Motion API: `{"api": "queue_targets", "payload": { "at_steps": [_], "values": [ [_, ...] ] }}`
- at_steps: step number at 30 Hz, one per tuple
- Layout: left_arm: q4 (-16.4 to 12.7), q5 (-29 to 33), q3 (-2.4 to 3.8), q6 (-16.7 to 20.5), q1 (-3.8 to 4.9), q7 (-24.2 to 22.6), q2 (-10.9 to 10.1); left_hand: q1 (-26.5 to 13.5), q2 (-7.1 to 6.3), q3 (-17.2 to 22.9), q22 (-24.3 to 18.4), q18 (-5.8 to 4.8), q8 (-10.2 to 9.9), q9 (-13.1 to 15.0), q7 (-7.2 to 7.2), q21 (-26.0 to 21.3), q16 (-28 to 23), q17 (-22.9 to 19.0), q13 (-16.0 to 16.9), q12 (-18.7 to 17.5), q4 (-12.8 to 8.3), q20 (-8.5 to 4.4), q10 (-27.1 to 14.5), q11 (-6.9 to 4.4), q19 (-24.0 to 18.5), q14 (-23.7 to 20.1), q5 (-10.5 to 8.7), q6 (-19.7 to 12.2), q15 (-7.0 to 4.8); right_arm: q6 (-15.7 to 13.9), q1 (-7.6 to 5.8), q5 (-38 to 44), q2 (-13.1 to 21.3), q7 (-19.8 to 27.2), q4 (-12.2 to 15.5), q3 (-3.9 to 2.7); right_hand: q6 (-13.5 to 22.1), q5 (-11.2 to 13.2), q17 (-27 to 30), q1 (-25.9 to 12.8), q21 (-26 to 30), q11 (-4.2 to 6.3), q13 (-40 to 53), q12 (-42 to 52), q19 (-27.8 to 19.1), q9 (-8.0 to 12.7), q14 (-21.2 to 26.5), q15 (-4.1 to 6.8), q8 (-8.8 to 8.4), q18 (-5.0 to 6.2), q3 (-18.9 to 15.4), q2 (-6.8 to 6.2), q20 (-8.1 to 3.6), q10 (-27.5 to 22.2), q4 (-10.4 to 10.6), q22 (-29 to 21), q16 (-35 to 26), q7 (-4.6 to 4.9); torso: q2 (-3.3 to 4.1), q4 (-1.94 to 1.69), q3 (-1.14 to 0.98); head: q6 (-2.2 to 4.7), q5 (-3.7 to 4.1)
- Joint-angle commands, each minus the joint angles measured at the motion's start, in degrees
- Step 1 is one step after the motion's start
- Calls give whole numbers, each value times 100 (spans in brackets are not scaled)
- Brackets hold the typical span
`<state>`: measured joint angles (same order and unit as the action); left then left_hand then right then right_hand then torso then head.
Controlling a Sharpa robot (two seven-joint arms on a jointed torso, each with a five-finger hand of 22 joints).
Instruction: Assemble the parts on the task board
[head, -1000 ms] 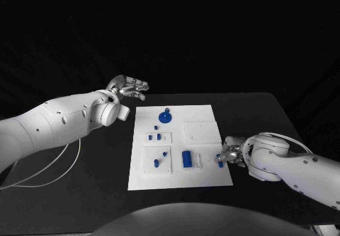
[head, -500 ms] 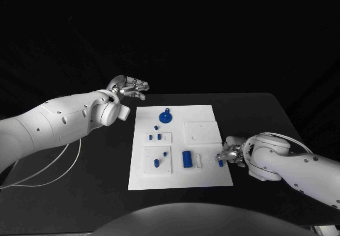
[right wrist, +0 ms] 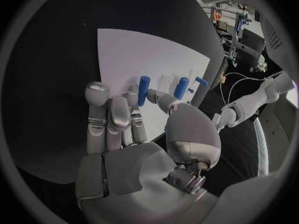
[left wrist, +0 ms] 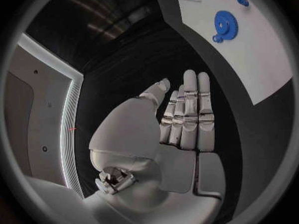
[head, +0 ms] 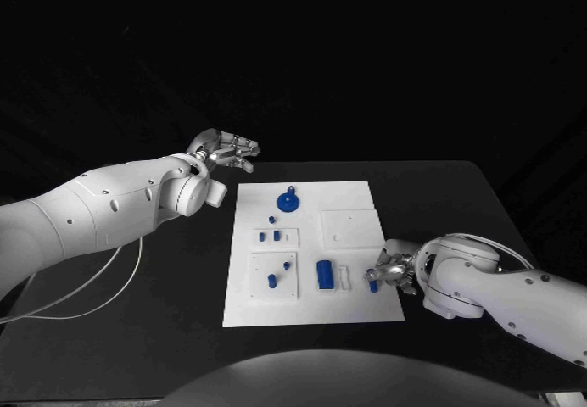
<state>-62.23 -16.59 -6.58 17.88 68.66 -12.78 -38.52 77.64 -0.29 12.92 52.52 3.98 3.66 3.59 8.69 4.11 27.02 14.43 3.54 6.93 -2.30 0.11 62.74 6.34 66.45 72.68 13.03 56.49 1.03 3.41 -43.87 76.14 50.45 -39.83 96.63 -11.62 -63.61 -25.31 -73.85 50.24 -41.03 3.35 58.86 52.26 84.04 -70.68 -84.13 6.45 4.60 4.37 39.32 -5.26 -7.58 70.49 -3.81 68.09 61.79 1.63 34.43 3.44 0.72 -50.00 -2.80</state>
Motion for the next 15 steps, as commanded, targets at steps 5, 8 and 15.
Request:
{"api": "queue_targets", "payload": {
  "at_steps": [5, 8, 15],
  "values": [
    [-20, 16, 4, -53, -4, -17, 5, -10, -14, 7, 6, 15, -1, 8, 6, -4, -12, -7, -8, 18, 14, 4, -50, -6, 40, -3, -1, -30, 47, -9, -75, -145, -101, 18, 200, -69, -24, -46, 12, 27, 30, 24, -12, -32, 278, -35, -24, -6, 10, 20, 909, 39, -6, 44, -917, 0, -44, -41, 1, -7, 8, 0, -13],
    [-28, 15, 4, -52, -4, -11, 1, -11, -14, 8, 7, 15, -1, 8, 6, -4, -12, -7, -8, 18, 14, 4, -51, -6, 40, -3, -1, -30, 47, -18, -99, -138, -154, 20, 230, -82, -25, -47, 12, 38, 30, 23, -18, -39, 277, -40, -25, -6, 3, 19, 894, 35, -6, 42, -911, 0, -44, -41, 3, -14, 9, 0, -28],
    [-41, 12, 4, -49, -4, 5, -16, -13, -14, 10, 15, 16, -1, 8, 6, -5, -10, -7, -8, 18, 19, 5, -58, -5, 39, -3, -1, -34, 48, -44, -116, -126, -267, 16, 239, -91, -37, -70, 23, 56, 44, 24, -34, -57, 276, -46, -22, -4, -15, 19, 869, 23, -7, 39, -910, -6, -60, -43, 3, -10, 15, 0, -54]
  ]
}}
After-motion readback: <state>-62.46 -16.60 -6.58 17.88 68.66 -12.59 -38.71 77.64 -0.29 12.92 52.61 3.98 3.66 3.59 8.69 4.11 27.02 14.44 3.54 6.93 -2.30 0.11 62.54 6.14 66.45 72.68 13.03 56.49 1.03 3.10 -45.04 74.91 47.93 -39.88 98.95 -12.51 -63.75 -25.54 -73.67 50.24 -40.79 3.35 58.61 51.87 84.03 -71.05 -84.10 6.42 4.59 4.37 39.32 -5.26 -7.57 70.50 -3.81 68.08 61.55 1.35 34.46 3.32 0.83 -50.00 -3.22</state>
